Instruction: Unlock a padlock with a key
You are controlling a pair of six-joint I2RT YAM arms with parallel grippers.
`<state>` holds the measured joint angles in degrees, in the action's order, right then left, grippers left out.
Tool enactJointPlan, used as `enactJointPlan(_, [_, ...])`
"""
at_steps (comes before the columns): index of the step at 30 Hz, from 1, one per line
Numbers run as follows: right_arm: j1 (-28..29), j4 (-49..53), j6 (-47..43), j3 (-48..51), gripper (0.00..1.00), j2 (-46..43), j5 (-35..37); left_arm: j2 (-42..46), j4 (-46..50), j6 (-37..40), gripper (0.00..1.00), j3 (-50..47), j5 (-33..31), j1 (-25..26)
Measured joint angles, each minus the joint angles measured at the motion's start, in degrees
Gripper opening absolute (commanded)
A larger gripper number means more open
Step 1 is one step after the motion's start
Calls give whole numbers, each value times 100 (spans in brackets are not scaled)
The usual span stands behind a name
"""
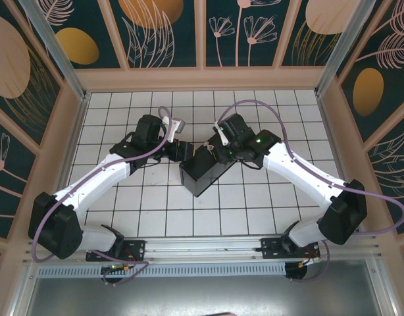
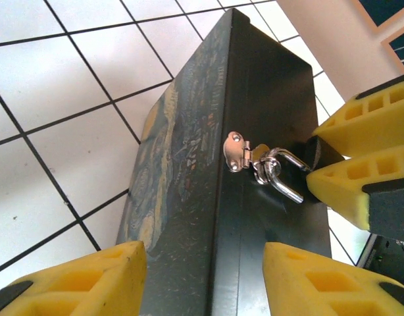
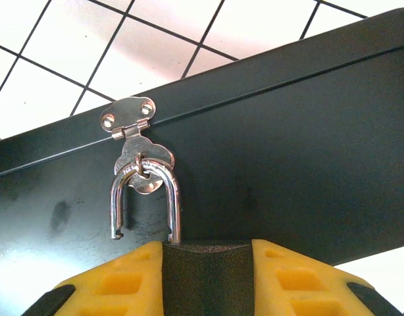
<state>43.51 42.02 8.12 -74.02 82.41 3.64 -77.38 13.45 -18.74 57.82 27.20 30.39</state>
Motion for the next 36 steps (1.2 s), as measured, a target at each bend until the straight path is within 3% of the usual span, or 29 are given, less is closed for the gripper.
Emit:
enactJointPlan(10, [31, 684, 778, -809, 5, 483, -59, 48, -87, -179, 50, -334, 367, 107])
enactJointPlan(18, [55, 999, 1974, -942, 2, 570, -116, 48, -129, -450, 50, -348, 409, 111])
enactJointPlan(27, [393, 1113, 3279, -949, 4, 570, 280, 46, -254, -629, 47, -389, 393, 63])
enactJointPlan(32, [428, 1370, 3493, -1263, 10, 654, 442, 2, -299, -645, 48, -385, 245, 70])
enactJointPlan(36, [411, 1394, 3580, -1458, 6, 719, 450, -136, -315, -645, 49, -361, 203, 107])
